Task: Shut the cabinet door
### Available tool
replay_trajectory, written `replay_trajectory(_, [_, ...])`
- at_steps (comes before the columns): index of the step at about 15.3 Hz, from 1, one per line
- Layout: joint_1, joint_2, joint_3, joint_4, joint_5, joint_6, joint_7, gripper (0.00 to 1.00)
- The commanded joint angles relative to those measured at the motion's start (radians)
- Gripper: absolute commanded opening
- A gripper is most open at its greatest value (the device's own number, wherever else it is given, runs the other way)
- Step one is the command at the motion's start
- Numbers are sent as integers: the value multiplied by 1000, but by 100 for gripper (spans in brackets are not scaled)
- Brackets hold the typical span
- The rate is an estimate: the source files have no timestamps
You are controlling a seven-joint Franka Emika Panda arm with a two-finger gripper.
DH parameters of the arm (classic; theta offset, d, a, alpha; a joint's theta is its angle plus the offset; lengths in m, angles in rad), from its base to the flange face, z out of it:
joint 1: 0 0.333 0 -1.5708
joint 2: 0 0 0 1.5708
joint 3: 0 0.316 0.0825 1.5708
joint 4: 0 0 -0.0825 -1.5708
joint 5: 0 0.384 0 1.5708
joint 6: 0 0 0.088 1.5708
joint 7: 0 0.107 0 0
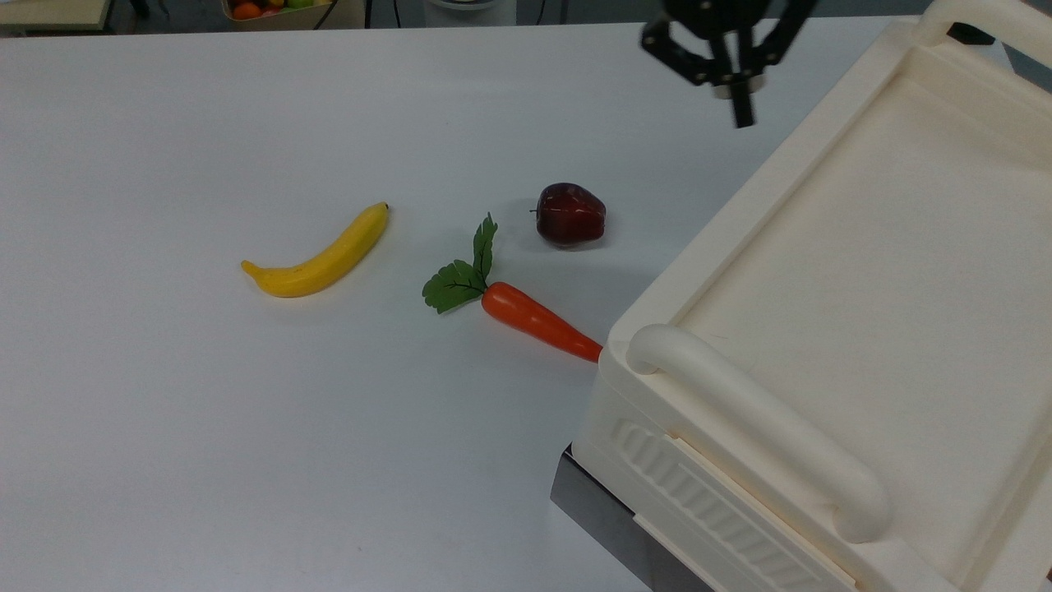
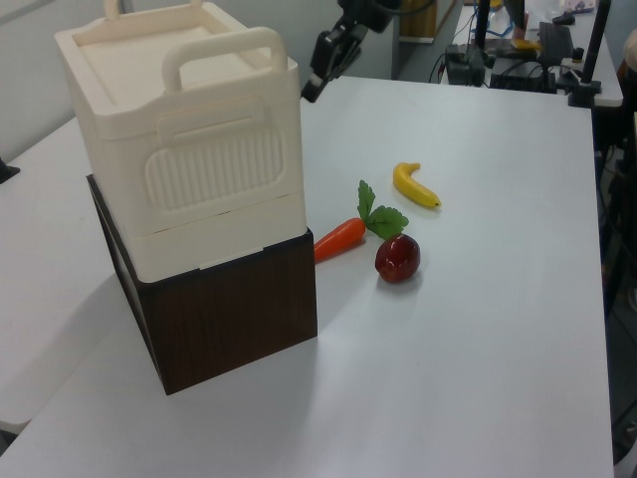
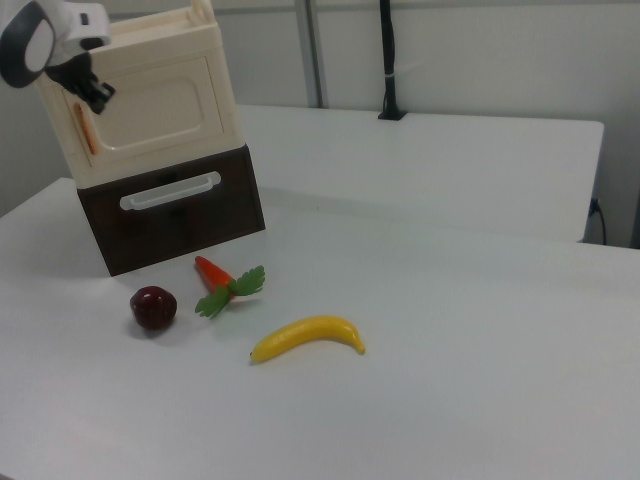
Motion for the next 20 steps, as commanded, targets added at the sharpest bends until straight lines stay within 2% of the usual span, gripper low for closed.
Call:
replay_trajectory(1, [-44,-38,-61,-16,-18,-166,-92,0])
replay_trajectory(6, [-46,-73,-181,-32,-147,-425,-128,0])
replay_trajectory(10, [-46,-110,-247,-48,-214,-582,-132,0])
replay_trajectory(13, [-46,-165,-267,-126,-291,-601,-134,0])
replay_trajectory(16, [-49,-191,-301,-153,-284,-602,-154,0])
replay_trajectory(20, [-81,-191,-302,-180,-262,-610,-154,44])
